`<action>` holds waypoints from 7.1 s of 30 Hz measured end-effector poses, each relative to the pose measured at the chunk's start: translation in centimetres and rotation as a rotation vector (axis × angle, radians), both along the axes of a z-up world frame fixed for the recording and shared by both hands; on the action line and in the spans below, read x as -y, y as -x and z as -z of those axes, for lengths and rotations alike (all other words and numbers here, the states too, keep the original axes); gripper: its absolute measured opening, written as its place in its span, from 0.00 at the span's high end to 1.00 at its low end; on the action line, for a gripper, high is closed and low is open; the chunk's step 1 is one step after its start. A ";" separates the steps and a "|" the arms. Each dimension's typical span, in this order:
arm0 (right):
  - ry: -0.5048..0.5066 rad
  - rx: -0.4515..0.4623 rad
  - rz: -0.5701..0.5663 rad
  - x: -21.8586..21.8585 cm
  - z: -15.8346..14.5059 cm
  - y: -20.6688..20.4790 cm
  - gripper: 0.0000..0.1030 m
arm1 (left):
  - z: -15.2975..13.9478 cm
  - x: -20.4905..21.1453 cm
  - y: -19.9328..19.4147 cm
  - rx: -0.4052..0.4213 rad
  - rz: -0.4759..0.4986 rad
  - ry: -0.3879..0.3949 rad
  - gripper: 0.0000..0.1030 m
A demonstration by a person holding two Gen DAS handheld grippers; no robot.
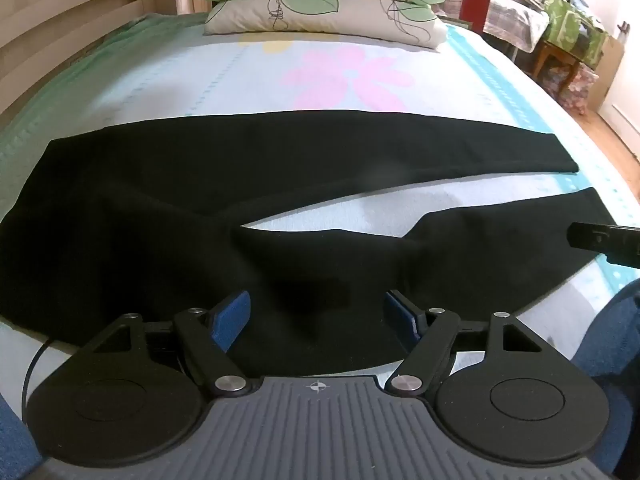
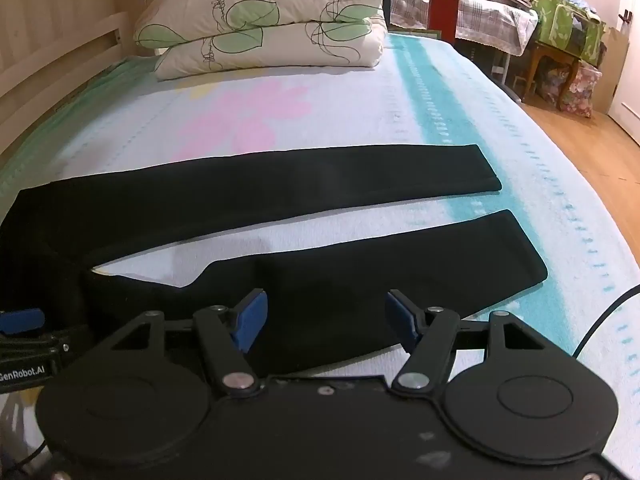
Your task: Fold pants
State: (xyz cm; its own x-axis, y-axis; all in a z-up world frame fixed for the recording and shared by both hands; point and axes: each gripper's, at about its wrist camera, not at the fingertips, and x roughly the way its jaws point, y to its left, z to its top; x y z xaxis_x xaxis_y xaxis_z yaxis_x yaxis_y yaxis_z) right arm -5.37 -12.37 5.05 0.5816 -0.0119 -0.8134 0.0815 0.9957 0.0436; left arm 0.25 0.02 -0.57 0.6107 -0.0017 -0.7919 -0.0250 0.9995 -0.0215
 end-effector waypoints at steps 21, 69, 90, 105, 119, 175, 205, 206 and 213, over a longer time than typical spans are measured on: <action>-0.001 -0.004 -0.002 -0.1 0.1 0.0 0.33 | 0.0 -0.2 0.0 -0.003 -0.002 0.005 0.30; -0.005 -0.008 -0.004 -0.1 0.3 -0.1 0.33 | 0.0 -0.2 0.0 -0.007 0.002 0.008 0.30; -0.035 0.125 0.067 2.2 -2.3 0.5 0.39 | -1.0 0.1 -0.1 0.036 -0.005 -0.008 0.30; 0.076 0.010 0.118 12.1 0.7 -3.6 0.38 | -0.7 2.5 -3.6 0.039 0.054 -0.016 0.30; 0.026 -0.123 0.342 19.0 7.8 -4.4 0.37 | 2.9 2.6 -3.5 -0.097 0.061 -0.049 0.30; -0.419 -0.119 0.555 21.1 8.8 4.7 0.69 | 4.2 2.9 -1.6 -0.087 0.277 -0.155 0.28; -0.459 0.075 0.488 20.2 0.4 -4.9 0.96 | 5.6 2.4 -2.4 -0.038 0.335 -0.247 0.28; -0.462 0.076 0.490 20.3 0.4 -4.9 0.96 | 5.6 2.5 -2.1 -0.029 0.360 -0.245 0.28; -0.484 0.102 0.475 20.4 0.0 -5.1 0.96 | 6.2 4.4 -0.5 0.037 0.454 -0.358 0.28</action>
